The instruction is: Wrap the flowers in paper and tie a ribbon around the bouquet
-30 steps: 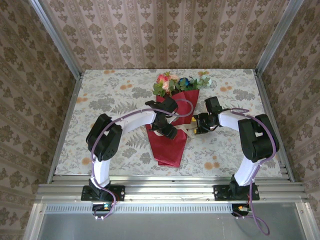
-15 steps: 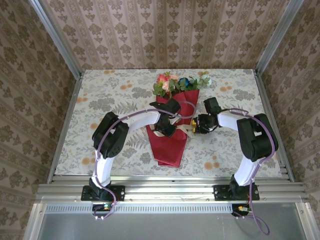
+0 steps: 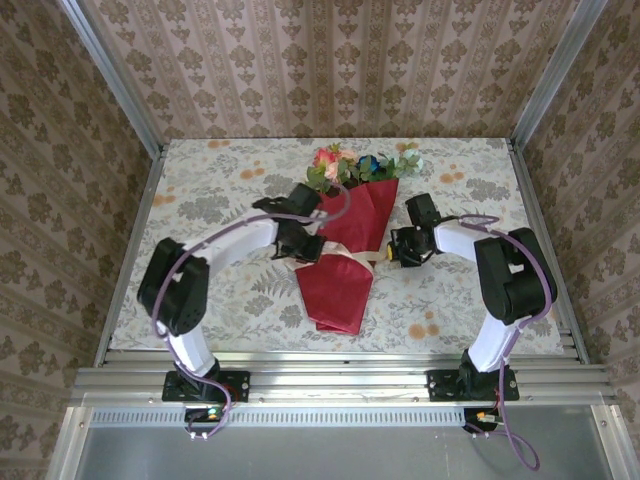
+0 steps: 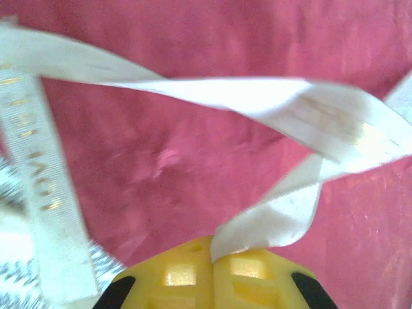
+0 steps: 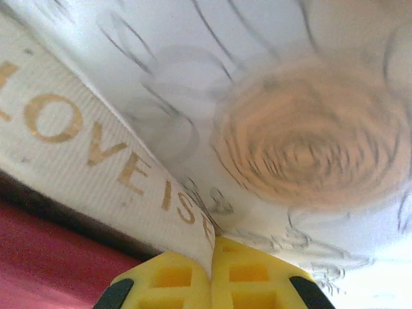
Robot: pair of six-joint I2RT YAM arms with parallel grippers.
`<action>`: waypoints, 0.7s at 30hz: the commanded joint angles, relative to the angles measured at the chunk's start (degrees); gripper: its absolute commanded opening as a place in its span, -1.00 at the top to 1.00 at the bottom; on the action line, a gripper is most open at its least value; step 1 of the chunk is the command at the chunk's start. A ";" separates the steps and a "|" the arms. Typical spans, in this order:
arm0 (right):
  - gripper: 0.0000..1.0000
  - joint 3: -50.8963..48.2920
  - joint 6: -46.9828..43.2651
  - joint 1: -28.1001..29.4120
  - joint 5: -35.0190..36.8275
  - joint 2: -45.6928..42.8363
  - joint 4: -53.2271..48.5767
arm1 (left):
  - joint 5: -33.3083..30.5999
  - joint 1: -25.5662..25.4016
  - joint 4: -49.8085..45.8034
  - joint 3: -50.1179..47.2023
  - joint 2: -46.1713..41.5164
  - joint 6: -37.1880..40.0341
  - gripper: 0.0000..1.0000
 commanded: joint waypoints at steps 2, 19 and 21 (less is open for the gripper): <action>1.00 4.09 -11.04 -3.05 6.43 -1.85 -6.27 | 9.61 6.41 2.95 -5.01 -5.43 -8.87 1.00; 1.00 16.52 -50.96 -8.88 23.15 -0.25 -27.82 | 24.27 32.98 18.19 -13.56 -9.35 -32.32 1.00; 1.00 16.50 -51.75 -10.26 23.60 -0.63 -28.02 | 26.33 33.81 17.05 -12.01 -7.52 -32.32 1.00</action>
